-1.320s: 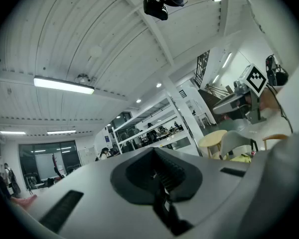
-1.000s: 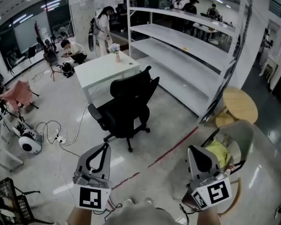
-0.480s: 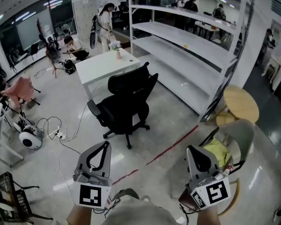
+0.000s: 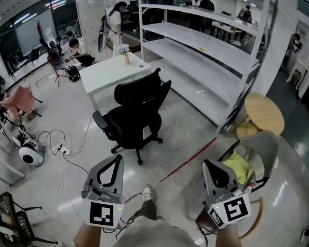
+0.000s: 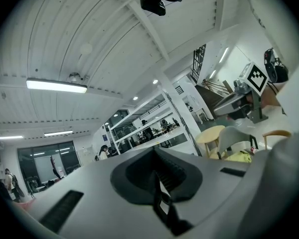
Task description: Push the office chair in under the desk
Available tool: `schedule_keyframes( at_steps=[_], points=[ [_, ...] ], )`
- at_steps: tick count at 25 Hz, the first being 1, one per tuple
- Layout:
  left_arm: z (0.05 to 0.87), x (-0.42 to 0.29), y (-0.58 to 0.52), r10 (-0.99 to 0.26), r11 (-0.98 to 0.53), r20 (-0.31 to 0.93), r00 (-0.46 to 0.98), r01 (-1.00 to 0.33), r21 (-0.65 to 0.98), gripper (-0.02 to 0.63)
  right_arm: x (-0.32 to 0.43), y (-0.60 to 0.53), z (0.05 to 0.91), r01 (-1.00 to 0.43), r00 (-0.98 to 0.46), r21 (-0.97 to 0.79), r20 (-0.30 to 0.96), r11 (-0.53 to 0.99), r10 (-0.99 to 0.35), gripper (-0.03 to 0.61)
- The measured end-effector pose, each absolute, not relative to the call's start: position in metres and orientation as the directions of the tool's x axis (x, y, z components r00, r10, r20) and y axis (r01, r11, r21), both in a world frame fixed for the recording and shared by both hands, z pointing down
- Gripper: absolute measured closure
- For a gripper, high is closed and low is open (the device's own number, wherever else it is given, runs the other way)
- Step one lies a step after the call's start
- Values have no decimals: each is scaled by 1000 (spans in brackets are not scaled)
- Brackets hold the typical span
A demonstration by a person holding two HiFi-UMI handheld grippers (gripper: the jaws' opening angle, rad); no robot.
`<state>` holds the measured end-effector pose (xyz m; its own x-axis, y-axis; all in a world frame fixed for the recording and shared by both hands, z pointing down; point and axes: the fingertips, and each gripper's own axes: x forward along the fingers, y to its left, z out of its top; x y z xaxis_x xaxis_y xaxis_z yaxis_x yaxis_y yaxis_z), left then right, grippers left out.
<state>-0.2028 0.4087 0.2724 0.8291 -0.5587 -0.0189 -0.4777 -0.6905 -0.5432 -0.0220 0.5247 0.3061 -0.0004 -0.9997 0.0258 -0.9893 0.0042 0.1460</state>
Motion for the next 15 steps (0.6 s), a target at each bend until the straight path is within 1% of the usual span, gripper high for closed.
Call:
schedule_keyframes(
  at_steps=[3,6,12,15],
  points=[
    [278,-195,394,-564,-705,-16,826,-491,-513,607,-15,510,310,-987,-1,162,42,8,-999,572],
    [280,-184,379,-551,-707,-24,834,-482,-517,607,-8,490,315,-985,-6,173,60,16,-998,572],
    [296,-165,333,-561,-730,9,828,-490,-476,607,10,441,325,-983,-12,179,93,29,-996,572],
    [299,-155,308,-558,-735,5,830,-491,-468,607,18,416,328,-982,-12,186,107,32,-994,572]
  ],
)
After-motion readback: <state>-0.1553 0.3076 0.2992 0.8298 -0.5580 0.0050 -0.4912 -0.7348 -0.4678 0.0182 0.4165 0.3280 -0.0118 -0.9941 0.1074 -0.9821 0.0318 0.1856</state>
